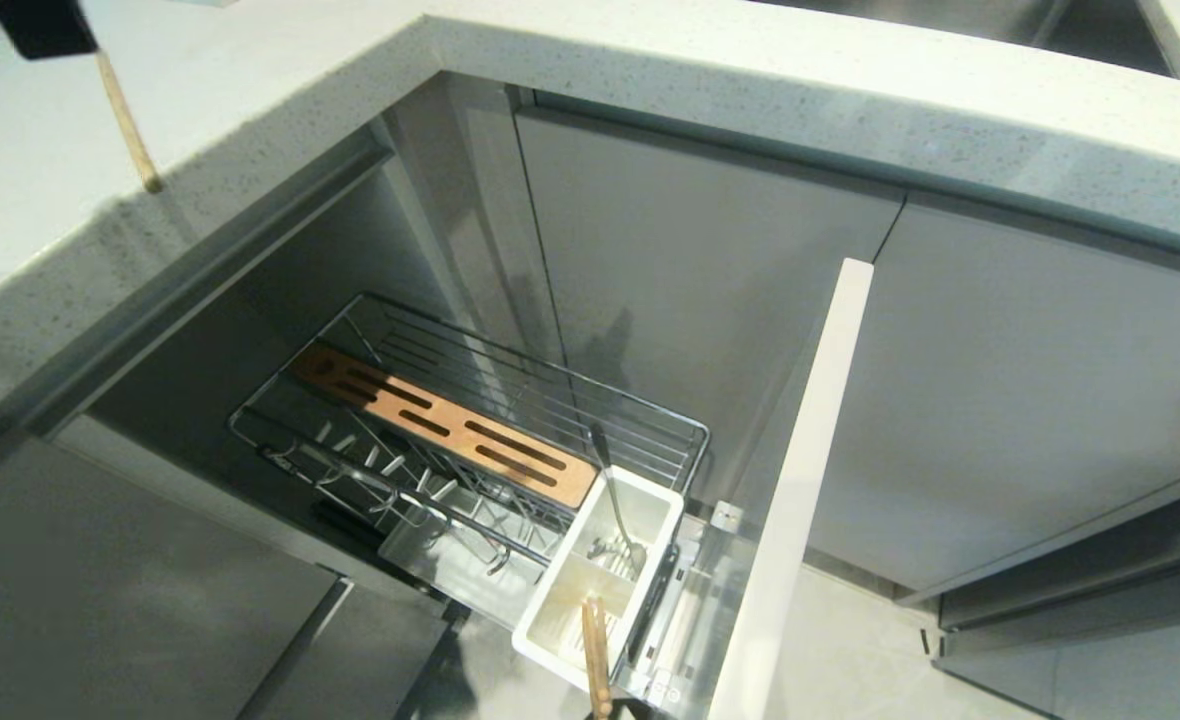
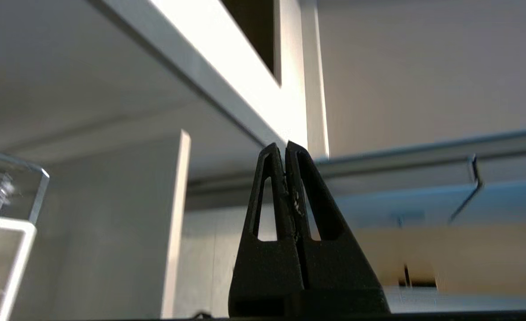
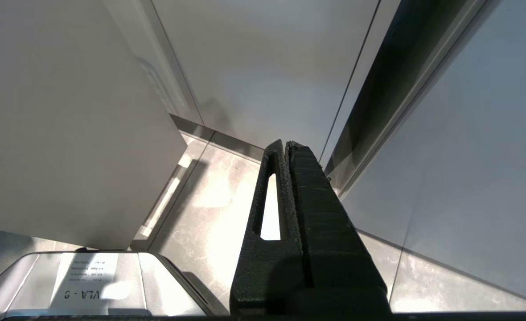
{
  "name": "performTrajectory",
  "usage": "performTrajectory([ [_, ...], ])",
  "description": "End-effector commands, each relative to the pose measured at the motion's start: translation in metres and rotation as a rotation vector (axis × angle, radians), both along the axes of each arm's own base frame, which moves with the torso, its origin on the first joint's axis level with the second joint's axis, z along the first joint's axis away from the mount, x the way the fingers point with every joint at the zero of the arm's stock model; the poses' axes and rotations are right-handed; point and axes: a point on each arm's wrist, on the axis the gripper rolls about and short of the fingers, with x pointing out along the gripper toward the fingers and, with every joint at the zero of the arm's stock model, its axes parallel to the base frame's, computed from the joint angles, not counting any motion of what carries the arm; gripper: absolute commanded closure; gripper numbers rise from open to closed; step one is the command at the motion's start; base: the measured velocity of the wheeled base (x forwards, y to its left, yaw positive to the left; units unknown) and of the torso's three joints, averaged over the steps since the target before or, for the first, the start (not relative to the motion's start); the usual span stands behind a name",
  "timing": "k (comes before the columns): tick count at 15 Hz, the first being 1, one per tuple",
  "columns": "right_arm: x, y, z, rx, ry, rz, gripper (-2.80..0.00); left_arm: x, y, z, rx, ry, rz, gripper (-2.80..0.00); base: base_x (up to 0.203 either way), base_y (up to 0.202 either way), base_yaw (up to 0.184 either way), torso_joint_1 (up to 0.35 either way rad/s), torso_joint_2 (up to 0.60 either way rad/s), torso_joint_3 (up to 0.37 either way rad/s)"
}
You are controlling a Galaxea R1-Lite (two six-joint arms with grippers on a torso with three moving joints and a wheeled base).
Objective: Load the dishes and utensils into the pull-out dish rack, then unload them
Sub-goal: Close the cupboard
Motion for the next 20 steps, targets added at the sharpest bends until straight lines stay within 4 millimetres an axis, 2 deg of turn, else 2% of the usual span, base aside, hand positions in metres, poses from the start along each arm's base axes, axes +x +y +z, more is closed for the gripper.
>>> performTrajectory([
  [1, 0.0, 0.0, 0.0, 0.0, 0.002, 0.0, 0.0, -0.002, -0.036, -0.016, 0.074, 0.043, -0.048, 0.0, 0.0, 0.0, 0.0, 0.0, 0.0, 0.0],
  [4, 0.0, 0.0, 0.0, 0.0, 0.002, 0.0, 0.0, -0.009, -0.099, -0.049, 0.252, 0.078, 0.002, 0.0, 0.0, 0.0, 0.0, 0.0, 0.0, 0.0],
  [7, 0.0, 0.0, 0.0, 0.0, 0.002, 0.0, 0.0, -0.016, -0.136, -0.076, 0.387, 0.1, 0.0, 0.0, 0.0, 0.0, 0.0, 0.0, 0.0, 0.0],
  [13, 0.0, 0.0, 0.0, 0.0, 0.002, 0.0, 0.0, -0.021, -0.165, -0.104, 0.532, 0.136, -0.008, 0.0, 0.0, 0.0, 0.0, 0.0, 0.0, 0.0],
  [20, 0.0, 0.0, 0.0, 0.0, 0.002, 0.0, 0.0, -0.021, -0.177, -0.125, 0.656, 0.148, 0.002, 0.0, 0.0, 0.0, 0.0, 0.0, 0.0, 0.0],
])
